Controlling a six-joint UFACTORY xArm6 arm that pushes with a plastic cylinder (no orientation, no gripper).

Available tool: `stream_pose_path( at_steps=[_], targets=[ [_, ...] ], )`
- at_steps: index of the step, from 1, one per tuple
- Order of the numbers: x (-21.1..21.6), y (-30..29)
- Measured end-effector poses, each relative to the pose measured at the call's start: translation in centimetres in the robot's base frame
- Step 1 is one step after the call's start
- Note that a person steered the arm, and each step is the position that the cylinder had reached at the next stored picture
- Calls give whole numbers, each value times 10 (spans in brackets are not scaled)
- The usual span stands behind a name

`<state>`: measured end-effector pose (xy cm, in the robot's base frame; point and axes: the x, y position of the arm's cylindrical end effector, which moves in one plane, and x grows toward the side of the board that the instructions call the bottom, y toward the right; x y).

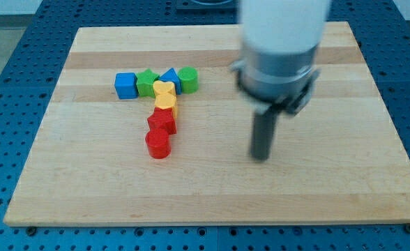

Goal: Move the arm parallel to the green circle

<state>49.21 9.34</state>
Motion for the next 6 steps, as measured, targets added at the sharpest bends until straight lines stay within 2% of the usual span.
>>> stream_pose_path(
  at_steps=[1,2,4,6],
  targets=[
    [-149,45],
    [-246,87],
    [-260,96],
    [-244,93]
  ],
)
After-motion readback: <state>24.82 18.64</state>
